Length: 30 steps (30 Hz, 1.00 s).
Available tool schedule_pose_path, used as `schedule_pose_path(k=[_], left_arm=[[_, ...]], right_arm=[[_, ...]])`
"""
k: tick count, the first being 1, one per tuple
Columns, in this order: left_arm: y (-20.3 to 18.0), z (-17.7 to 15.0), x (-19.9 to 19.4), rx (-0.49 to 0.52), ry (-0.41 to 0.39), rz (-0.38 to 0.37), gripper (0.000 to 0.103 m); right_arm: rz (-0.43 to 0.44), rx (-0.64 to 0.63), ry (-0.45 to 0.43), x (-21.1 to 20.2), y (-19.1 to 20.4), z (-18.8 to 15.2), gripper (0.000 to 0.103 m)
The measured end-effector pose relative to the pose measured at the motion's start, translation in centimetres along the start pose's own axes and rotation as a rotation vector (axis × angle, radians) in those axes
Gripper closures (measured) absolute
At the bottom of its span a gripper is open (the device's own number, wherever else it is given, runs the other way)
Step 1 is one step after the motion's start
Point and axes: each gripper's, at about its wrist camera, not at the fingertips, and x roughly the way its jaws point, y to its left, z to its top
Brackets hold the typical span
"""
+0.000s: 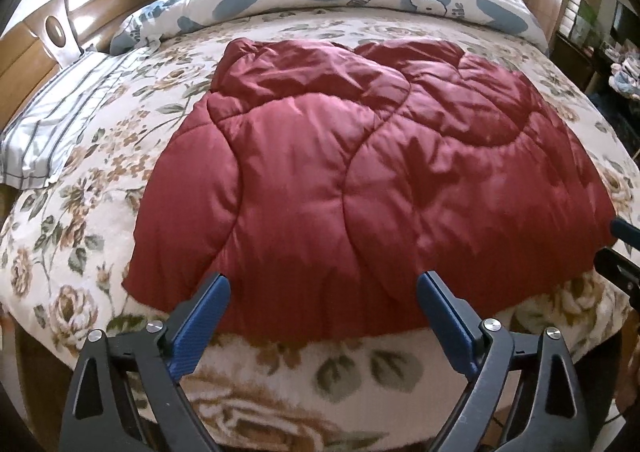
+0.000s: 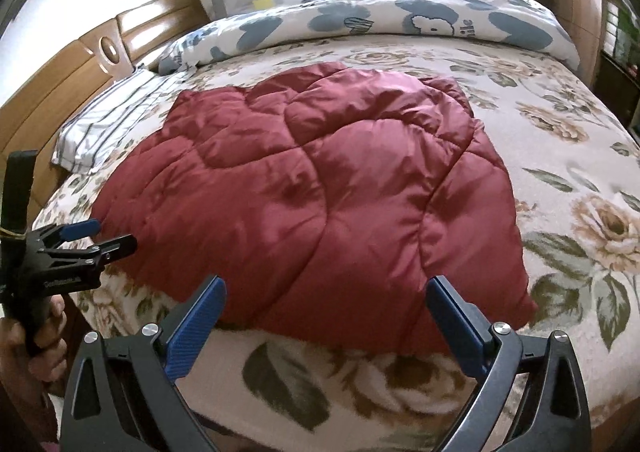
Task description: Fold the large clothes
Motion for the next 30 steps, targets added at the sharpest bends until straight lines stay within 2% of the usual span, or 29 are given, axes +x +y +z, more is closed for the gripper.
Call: schedule_pose_path(k=[3,5,11,16,22,30], left_arm=[[-0.4,-0.8,-0.3,0.015,0.019,-0.007,0.024],[-0.6,-1.1,-0.3,0.02,0.03,-0.013,0.026],[-0.7,-1.6,-1.0,0.02,0.046,-0.029,0.024],[-0.1,-1.1,-1.8,-0.014,0.055,-0.069,0.018],[0.3,-0.2,-4.6,-0.014,0.012,-0.056,0.012],[0.2,0.3,-8.7,0.005,-0.055,-0.059,0.011]], right_arm=[[0.021,-0.015,0.009,-0.3,0.6,-0.8,0.007],[0.024,-0.021,0.018,-0.4,0.9,-1.2,0.01],[0.024,-0.004,0.033,-1.0,0.8,-1.7,0.01],[0.023,0.006,0.036,-2.1,0.9,-1.3,0.008],[0.033,-0.006,0.022,-4.2,1.6,0.0,0.008],[0.059,-0.058,-0.035,-7.0,3.1,1.8,0.005]])
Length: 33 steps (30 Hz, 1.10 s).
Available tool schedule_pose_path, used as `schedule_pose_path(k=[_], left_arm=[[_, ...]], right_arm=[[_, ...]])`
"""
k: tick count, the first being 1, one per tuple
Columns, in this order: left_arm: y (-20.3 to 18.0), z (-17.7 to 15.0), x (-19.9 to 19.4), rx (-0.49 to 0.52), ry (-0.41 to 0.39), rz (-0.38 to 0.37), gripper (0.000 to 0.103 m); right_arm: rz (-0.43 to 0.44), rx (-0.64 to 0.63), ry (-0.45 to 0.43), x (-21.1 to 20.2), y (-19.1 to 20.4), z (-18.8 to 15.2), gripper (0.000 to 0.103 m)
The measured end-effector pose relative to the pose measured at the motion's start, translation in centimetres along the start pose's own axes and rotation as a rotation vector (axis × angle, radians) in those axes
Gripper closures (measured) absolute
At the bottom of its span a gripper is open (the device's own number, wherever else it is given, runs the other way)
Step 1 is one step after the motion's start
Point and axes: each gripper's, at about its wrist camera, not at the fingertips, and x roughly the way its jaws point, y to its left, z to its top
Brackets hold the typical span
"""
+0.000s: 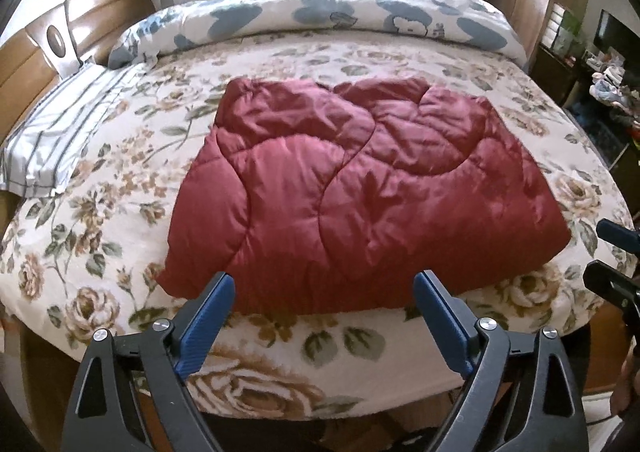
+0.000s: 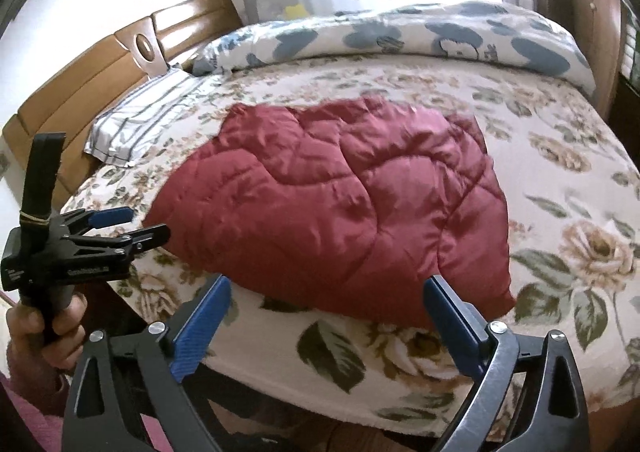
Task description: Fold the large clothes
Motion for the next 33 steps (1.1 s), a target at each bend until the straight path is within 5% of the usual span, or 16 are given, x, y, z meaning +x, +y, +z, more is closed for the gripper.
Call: schedule_pose_path(k=[9,33], left_arm=[[-0.4,0.2,-0.6,0.004,-0.007,0.004,0.011],[-0.7,2.4,6.5,-0.006,0.056,0.032,0.011]], right_arm=[[-0.003,0.022,-0.004,1.3,-0.8,0.4,0.004],[-0.027,0.073,0.05,6.7,-3.0,1.8,0.004]])
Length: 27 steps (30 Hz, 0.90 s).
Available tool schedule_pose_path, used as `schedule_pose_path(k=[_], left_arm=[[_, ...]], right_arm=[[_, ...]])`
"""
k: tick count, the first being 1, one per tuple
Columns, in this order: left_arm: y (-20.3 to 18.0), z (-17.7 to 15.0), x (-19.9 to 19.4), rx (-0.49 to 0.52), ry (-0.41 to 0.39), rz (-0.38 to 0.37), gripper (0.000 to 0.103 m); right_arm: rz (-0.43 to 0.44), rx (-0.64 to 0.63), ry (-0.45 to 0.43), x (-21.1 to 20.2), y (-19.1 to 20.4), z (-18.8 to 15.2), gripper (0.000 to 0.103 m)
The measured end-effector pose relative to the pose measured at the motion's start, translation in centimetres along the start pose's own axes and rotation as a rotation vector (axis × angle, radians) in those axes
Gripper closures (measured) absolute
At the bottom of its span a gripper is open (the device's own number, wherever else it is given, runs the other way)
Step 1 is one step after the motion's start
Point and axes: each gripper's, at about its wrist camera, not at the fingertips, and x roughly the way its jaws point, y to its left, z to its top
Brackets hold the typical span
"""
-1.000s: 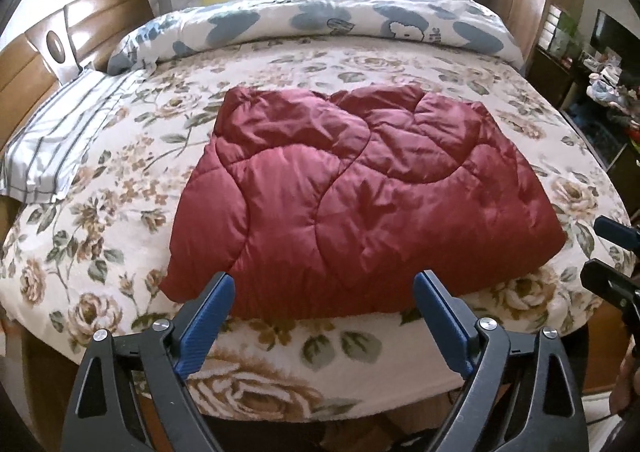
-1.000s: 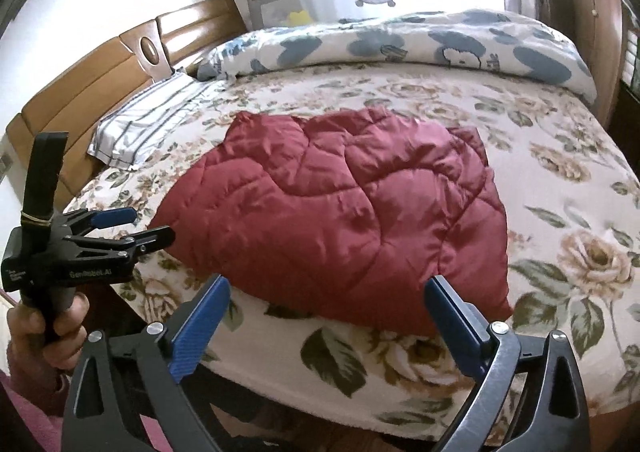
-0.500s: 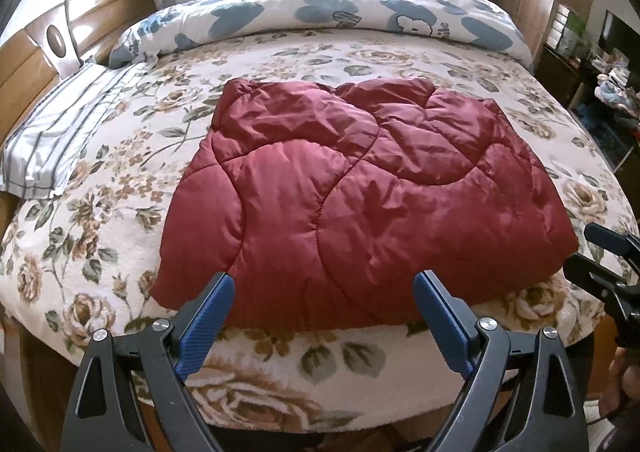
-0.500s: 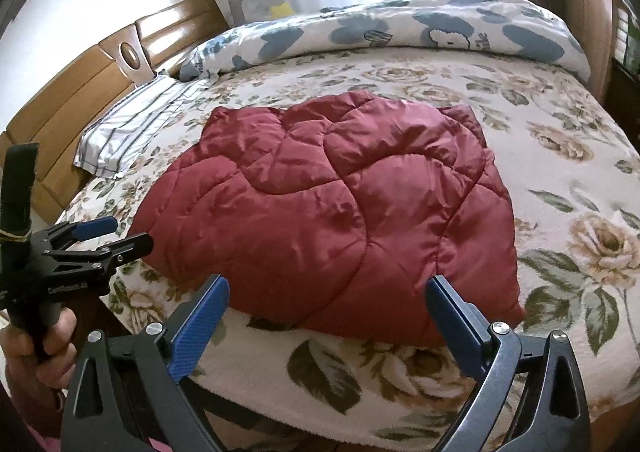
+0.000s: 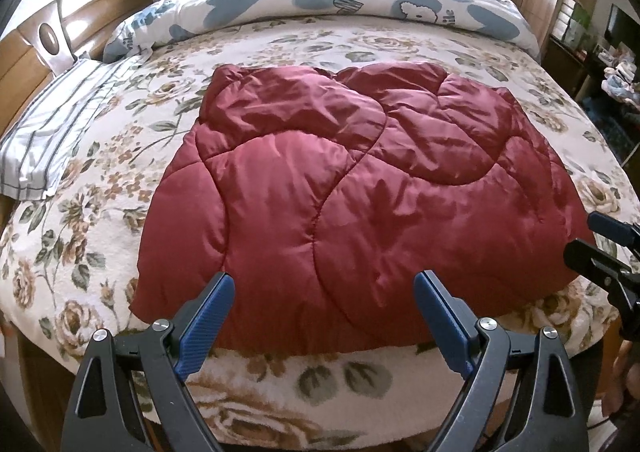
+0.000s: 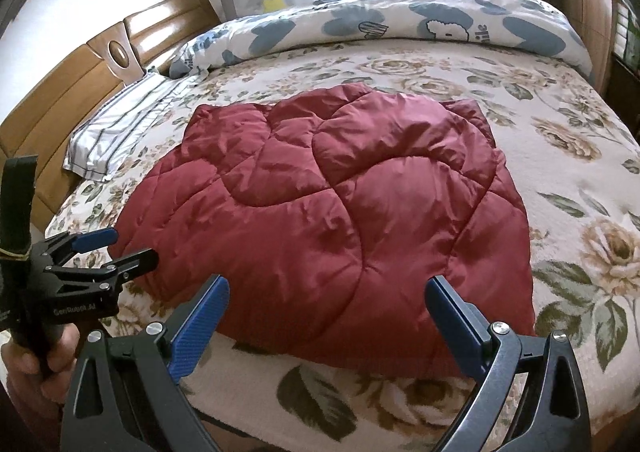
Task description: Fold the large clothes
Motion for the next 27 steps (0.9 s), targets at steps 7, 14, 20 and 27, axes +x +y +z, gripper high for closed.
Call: schedule_pose_path(k=[7,14,20,27], left_arm=[[0.12,0.43,0.39,-0.001,-0.005,0.009,0.011],[0.06,0.63,0.49,0.005,-0.008,0.01,0.011],[-0.05,0.76,0.72,0.009,-0.003,0.011,0.011],[-0.01,0.88,0.82,0.009,-0.004,0.011,0.011]], right_arm=[[-0.004,-0.002,0.003,0.39,-0.02,0.28,0.004],[-0.007,-0.001,0.005,0.62,-0.13,0.5,0.004],[-0.01,-0.003,0.011,0.88,-0.21,0.63,0.004],[-0.01,-0.003,0.011,0.92,-0.24,0.67,0.004]])
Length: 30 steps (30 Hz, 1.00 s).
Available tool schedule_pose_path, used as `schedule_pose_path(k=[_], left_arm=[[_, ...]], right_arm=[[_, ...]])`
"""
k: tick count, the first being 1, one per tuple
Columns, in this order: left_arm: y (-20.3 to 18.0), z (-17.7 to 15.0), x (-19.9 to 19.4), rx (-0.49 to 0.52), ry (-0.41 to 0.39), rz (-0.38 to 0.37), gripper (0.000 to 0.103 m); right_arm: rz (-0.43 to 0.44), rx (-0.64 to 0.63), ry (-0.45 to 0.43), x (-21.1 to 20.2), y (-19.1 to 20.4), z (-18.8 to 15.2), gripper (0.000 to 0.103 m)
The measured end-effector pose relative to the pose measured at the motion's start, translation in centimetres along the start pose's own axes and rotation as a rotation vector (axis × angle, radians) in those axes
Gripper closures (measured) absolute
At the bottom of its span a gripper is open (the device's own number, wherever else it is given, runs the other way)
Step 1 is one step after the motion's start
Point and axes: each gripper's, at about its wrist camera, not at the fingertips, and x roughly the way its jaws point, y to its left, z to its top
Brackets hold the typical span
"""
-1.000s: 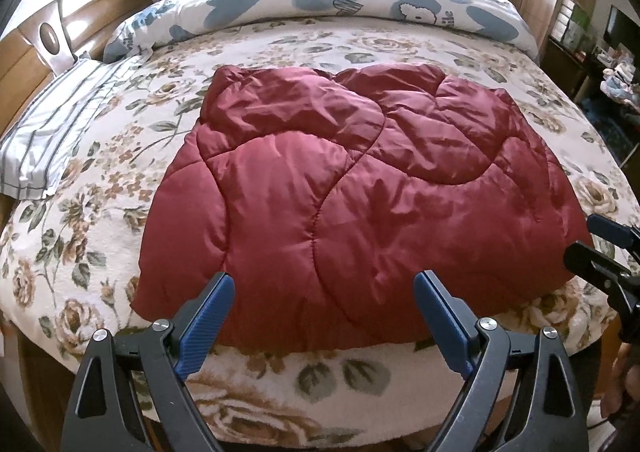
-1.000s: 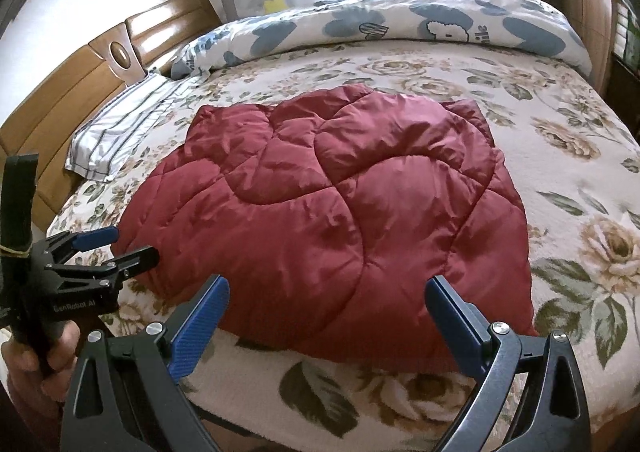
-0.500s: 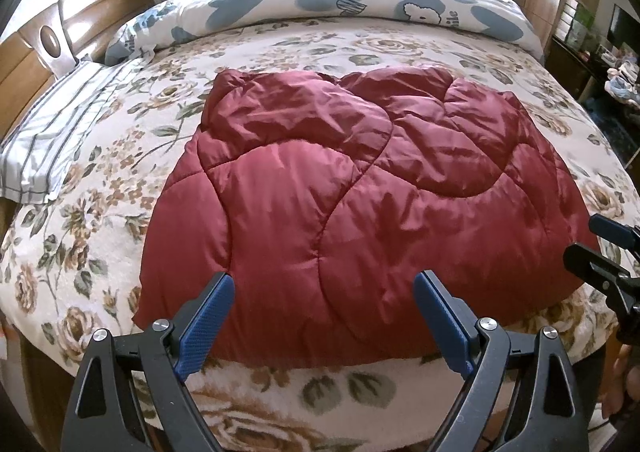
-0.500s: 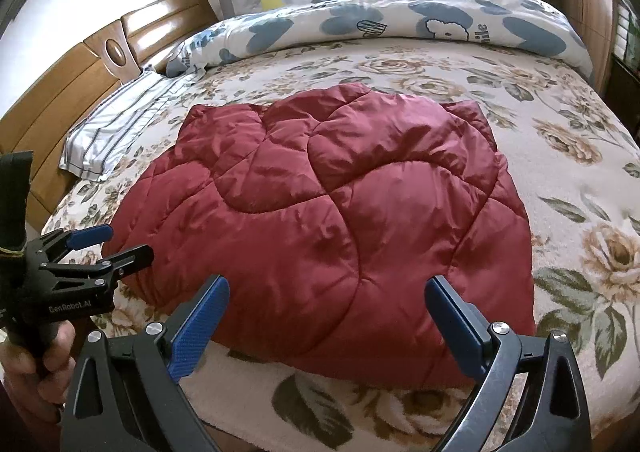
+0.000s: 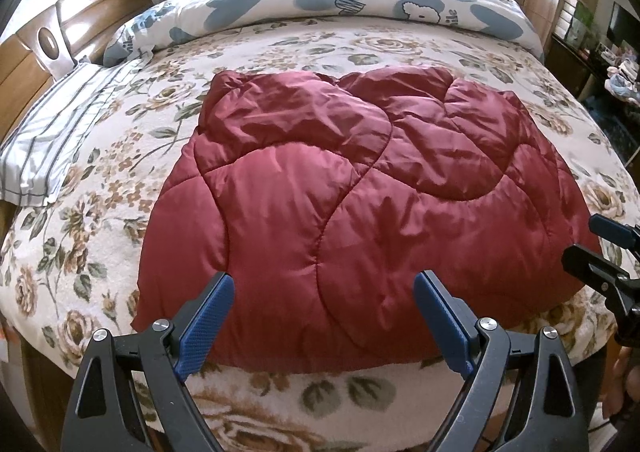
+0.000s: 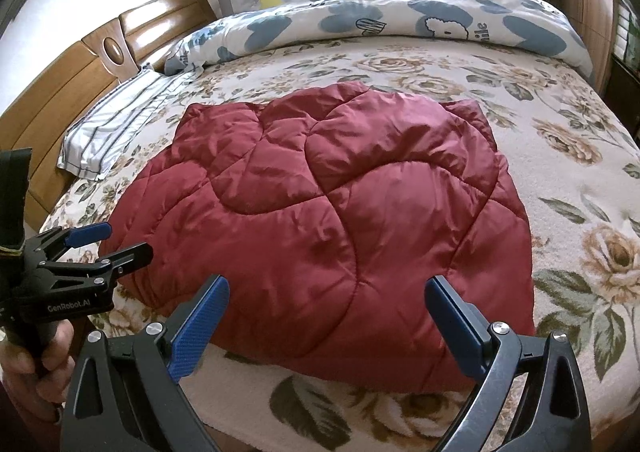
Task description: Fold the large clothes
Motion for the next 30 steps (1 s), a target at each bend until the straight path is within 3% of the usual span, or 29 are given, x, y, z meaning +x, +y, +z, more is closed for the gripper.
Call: schedule_pose_path(k=[30], left_arm=[[-0.39,0.25,0.4,0.028,-0.01,0.014,0.011]], right_arm=[[-0.004,0.004,0.0,0.18,-0.35,0.17,0.004]])
